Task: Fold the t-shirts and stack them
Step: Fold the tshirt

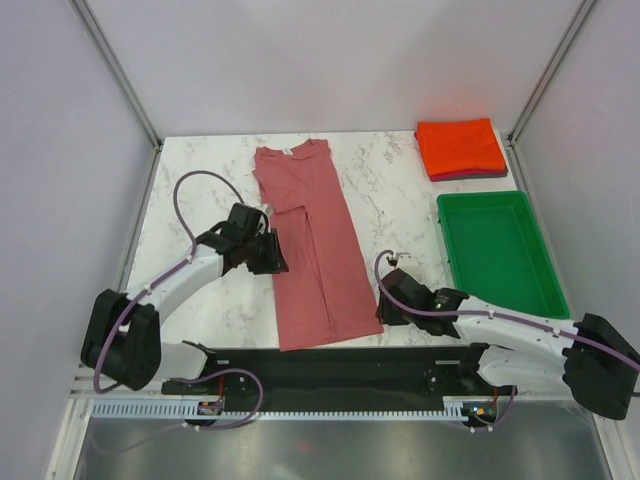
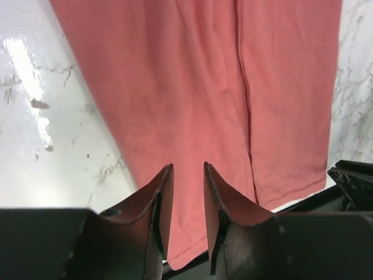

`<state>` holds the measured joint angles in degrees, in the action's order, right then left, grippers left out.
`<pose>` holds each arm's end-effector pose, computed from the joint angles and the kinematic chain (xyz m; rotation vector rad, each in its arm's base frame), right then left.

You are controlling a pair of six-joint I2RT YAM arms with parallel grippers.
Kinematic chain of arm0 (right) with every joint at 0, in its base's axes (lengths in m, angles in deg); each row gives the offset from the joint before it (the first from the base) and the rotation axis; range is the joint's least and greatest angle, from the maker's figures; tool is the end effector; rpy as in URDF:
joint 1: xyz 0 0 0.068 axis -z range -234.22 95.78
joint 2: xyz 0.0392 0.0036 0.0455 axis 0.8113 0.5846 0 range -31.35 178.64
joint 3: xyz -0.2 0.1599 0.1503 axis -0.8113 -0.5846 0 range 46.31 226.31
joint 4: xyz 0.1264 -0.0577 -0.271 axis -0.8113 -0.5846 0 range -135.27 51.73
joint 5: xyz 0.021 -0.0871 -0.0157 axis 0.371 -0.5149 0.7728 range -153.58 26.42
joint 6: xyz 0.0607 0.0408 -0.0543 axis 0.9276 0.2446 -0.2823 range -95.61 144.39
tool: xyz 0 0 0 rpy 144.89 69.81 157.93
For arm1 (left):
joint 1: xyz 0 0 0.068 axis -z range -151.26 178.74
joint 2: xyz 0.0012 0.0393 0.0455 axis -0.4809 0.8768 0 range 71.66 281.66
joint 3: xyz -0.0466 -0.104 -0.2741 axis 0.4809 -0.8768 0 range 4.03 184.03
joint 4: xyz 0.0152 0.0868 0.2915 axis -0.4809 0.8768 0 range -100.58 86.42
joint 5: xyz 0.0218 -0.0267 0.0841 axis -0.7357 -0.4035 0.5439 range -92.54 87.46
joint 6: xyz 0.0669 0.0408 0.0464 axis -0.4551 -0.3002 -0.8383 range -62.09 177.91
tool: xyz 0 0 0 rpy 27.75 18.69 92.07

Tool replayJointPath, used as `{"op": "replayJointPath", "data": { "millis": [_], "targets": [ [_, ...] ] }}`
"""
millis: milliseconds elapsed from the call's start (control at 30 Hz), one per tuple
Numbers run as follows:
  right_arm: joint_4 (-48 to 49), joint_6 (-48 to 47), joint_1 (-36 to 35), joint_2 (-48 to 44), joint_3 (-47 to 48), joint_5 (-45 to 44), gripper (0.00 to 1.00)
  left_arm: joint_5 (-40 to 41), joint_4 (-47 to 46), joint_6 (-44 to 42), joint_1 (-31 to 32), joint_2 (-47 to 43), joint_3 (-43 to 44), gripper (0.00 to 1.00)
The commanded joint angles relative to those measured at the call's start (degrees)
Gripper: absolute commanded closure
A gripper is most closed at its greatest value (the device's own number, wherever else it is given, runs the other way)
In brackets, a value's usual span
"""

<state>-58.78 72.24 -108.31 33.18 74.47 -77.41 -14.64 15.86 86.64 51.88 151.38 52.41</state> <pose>0.1619 0.1904 0.1219 -0.0472 2.5685 0.3968 0.2965 -0.1453 0.1677 -0.0484 2.6659 -0.5905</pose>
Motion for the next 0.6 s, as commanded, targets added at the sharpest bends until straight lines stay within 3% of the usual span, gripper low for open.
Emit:
{"op": "replayJointPath", "data": {
  "millis": [0,100,200,367,567],
  "targets": [
    [-3.6,0.0,-0.1,-4.5,3.3,-2.2,0.64,2.1,-2.3,2.8,0.1,-5.9,-3.2,0.64],
    [-3.9,-9.9,3.4,-0.4,10.4,-1.3,0.67,4.5,-3.4,3.2,-1.2,-4.4,-2.0,0.63],
    [-3.9,-18.2,12.1,7.1,19.5,4.5,0.71,4.3,-3.3,3.4,-5.4,0.5,2.1,0.64],
    [-4.3,-21.4,17.7,15.8,31.7,5.8,0.71,5.0,-3.4,3.0,-9.5,13.2,9.2,0.69],
    [-2.1,-22.5,19.9,23.9,36.7,6.5,0.71,6.6,-3.1,1.6,-10.5,22.7,18.1,0.73]
  ]
}}
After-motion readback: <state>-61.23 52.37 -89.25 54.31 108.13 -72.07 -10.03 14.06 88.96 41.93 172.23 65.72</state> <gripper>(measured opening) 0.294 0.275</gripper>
